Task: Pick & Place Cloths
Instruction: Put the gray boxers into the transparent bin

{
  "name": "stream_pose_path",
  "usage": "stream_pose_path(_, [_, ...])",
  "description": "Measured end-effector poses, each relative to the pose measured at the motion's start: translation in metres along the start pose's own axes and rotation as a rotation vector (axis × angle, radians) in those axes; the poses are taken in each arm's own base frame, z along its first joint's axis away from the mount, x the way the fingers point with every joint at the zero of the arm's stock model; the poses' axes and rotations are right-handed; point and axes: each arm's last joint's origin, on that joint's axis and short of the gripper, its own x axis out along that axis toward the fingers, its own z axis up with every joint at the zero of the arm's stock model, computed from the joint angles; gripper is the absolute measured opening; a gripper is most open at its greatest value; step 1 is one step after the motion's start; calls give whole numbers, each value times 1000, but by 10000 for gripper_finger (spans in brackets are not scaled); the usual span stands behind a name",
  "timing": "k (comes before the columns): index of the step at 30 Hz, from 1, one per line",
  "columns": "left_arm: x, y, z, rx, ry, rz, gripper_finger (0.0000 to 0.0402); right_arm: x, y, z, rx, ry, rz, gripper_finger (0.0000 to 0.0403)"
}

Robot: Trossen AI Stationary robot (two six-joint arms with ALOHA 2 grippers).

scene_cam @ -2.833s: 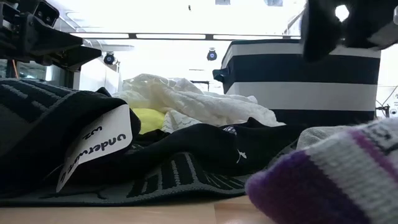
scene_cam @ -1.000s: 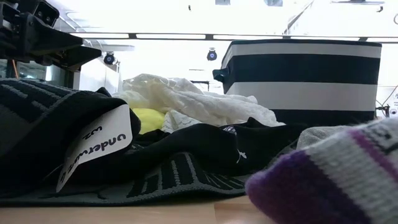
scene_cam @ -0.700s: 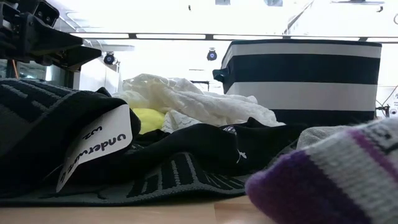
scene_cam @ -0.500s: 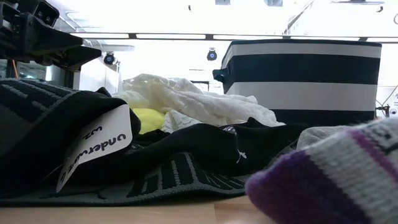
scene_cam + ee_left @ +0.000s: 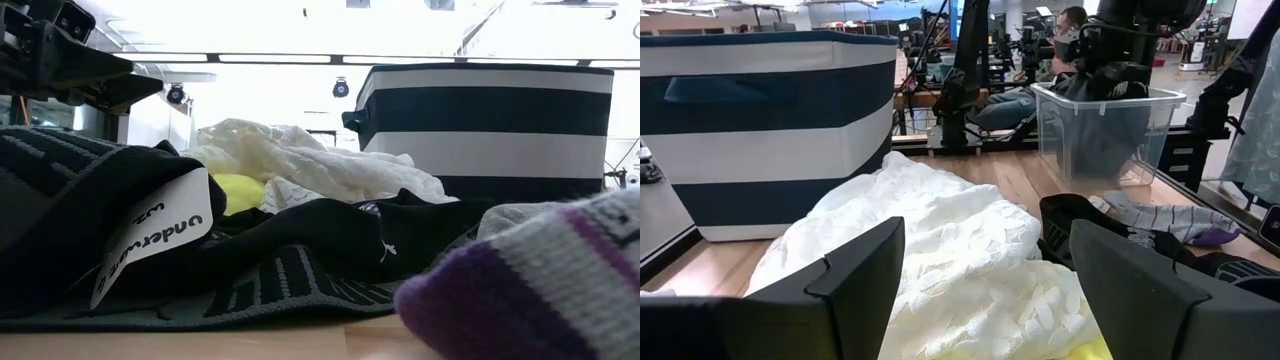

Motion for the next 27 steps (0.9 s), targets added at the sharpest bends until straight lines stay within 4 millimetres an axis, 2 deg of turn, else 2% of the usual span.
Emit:
stream_pose_path(6, [0,0,0,0,0,0,281,7,6,6,15,7,-25,15])
stream_pose_path(13, [0,0,0,0,1,0,281,18,4,1,23,60,-54,15])
stream_pose_path(20, [0,0,0,0,0,0,281,19,-8,-9,0,97,-122,15])
stream_pose_path(27, [0,0,0,0,0,0,281,21,-13,-13,-22,78,-102,15])
